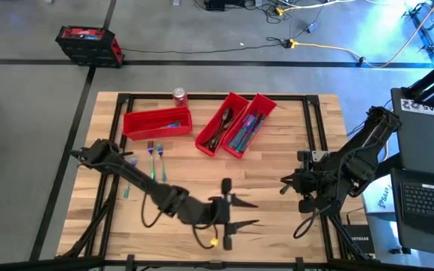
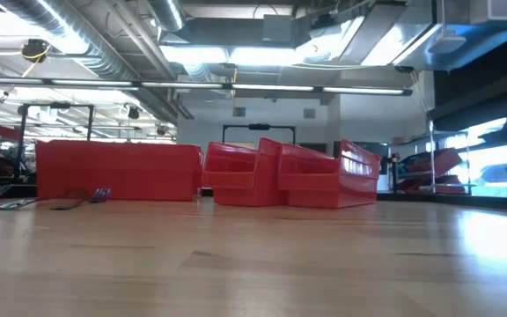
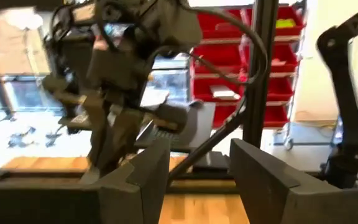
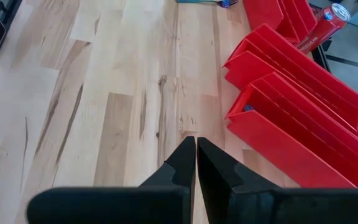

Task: Sort silverware
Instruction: Put the blue fork into the left red bin

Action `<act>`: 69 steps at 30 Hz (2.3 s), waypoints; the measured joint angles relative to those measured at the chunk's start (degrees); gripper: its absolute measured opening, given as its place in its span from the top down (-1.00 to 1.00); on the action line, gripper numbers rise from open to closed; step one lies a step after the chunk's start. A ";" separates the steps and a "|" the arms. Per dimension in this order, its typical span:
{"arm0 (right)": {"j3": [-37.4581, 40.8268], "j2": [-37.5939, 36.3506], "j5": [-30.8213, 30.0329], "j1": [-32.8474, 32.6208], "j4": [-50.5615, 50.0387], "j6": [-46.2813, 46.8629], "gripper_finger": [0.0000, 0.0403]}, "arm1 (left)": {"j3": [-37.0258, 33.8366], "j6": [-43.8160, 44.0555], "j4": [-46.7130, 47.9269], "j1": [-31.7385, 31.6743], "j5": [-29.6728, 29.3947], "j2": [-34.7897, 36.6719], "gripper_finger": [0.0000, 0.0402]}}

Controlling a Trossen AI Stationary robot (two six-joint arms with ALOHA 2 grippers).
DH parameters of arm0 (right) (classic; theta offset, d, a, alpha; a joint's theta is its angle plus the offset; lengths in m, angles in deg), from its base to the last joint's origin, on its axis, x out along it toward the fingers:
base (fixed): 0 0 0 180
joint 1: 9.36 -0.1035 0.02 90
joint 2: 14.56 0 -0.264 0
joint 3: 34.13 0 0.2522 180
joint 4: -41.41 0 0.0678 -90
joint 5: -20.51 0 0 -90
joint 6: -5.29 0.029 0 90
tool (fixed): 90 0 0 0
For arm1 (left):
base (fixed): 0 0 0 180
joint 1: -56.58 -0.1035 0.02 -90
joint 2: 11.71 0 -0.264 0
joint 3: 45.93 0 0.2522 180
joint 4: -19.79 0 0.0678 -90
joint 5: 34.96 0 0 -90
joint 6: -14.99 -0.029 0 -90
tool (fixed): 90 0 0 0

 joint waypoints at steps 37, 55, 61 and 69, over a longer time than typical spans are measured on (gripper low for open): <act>0.00 0.07 -2.08 0.00 20.49 -12.63 1.00 | -57.30 47.34 41.51 -17.83 7.46 60.42 0.23; -0.04 0.11 -16.54 13.17 23.02 -25.46 1.00 | -61.22 83.51 57.34 -13.62 -4.32 54.81 0.23; -0.04 0.49 -13.12 17.06 18.34 -25.48 1.00 | -57.30 93.44 68.18 -13.58 0.54 48.02 0.23; 1.46 1.11 -14.31 20.48 16.54 -24.83 0.89 | -51.10 100.19 81.98 -14.25 10.26 38.77 0.23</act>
